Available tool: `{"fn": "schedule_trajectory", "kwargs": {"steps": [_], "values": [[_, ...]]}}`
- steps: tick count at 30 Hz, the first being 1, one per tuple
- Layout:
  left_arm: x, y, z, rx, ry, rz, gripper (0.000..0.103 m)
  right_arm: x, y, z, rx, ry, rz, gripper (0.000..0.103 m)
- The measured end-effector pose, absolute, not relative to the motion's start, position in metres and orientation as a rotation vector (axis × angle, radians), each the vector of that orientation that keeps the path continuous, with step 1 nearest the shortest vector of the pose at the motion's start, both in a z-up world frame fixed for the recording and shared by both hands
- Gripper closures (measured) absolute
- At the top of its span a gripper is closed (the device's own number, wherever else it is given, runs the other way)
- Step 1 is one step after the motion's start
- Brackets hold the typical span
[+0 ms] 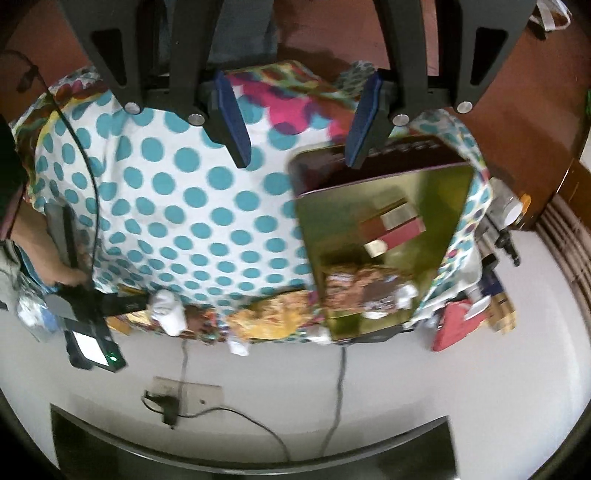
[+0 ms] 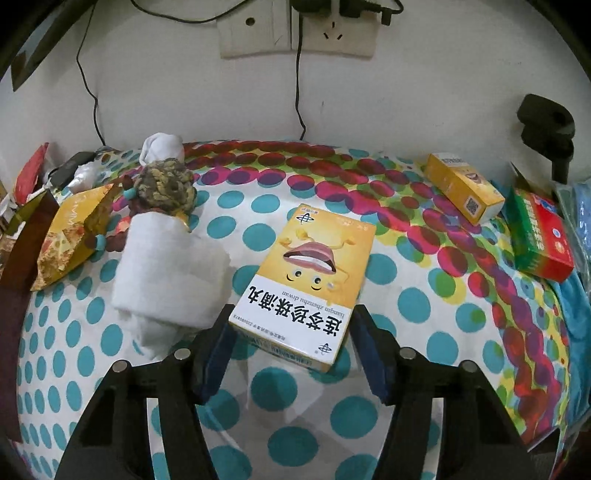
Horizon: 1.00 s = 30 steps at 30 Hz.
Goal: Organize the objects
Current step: 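Grasp the yellow medicine box with the right tool while the left tool grasps the white rolled towel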
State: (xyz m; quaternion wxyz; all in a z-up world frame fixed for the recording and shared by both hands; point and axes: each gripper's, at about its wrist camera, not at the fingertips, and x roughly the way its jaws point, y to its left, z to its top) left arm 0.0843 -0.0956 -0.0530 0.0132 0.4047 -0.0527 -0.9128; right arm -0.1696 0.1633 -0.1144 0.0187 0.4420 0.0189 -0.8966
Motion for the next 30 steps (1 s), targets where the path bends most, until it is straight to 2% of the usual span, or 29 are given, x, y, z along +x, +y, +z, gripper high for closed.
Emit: {"fn": "schedule_trajectory", "kwargs": {"steps": [10, 18, 23, 30], "values": [[0.018, -0.041, -0.053, 1.358, -0.136, -2.969, 0.048, -0.156, 0.195, -0.111, 1.355, 0.049, -2.772, 0.047], [-0.058, 0.01, -0.063, 1.475, -0.035, -3.027, 0.048, -0.136, 0.213, -0.108, 1.358, 0.016, -2.777, 0.046], [-0.093, 0.044, -0.07, 1.465, -0.111, -3.074, 0.048, -0.134, 0.214, -0.109, 1.368, 0.053, -2.781, 0.046], [-0.131, 0.067, -0.08, 1.492, -0.017, -3.08, 0.048, -0.133, 0.218, -0.109, 1.368, 0.05, -2.771, 0.043]]}}
